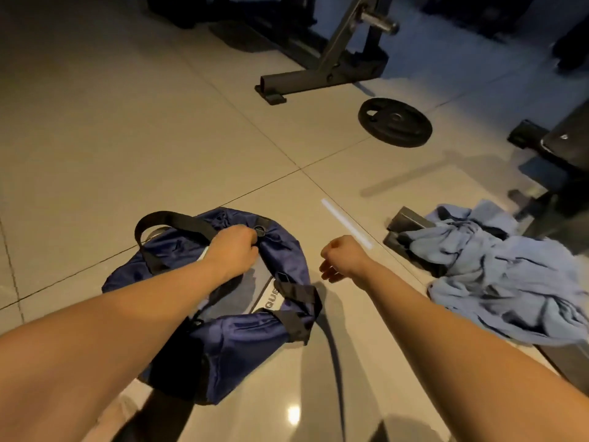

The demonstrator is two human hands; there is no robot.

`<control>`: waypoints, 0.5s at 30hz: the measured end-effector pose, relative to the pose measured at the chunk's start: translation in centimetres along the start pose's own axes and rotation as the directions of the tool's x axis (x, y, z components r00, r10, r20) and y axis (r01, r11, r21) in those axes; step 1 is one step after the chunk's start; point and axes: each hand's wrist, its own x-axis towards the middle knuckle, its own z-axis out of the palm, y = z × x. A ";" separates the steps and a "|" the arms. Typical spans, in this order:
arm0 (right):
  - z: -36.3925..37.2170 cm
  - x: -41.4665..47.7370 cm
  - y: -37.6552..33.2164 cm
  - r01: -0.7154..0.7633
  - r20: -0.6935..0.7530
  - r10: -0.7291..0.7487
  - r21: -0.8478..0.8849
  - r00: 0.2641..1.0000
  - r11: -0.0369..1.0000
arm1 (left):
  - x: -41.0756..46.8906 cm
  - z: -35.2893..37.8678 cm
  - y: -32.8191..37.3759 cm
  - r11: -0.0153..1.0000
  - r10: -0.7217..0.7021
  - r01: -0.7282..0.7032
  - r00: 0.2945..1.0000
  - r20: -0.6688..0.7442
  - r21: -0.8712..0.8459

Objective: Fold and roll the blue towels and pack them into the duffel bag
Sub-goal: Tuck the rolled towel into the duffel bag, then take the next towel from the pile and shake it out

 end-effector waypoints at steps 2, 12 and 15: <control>-2.5 0.2 2.2 0.002 -0.052 -0.007 -0.096 0.999 0.995 | 1.0 0.6 4.5 0.995 0.095 -0.094 0.995 0.007 -0.029; -17.5 -0.2 19.3 -0.232 -0.535 -0.060 -0.461 0.843 0.856 | 4.6 11.5 26.1 0.914 0.402 -0.375 0.887 0.226 -0.155; -24.0 -0.5 23.5 -0.303 -0.696 -0.192 -0.522 0.692 0.797 | 6.3 14.3 32.0 0.886 0.450 -0.401 0.863 0.228 -0.234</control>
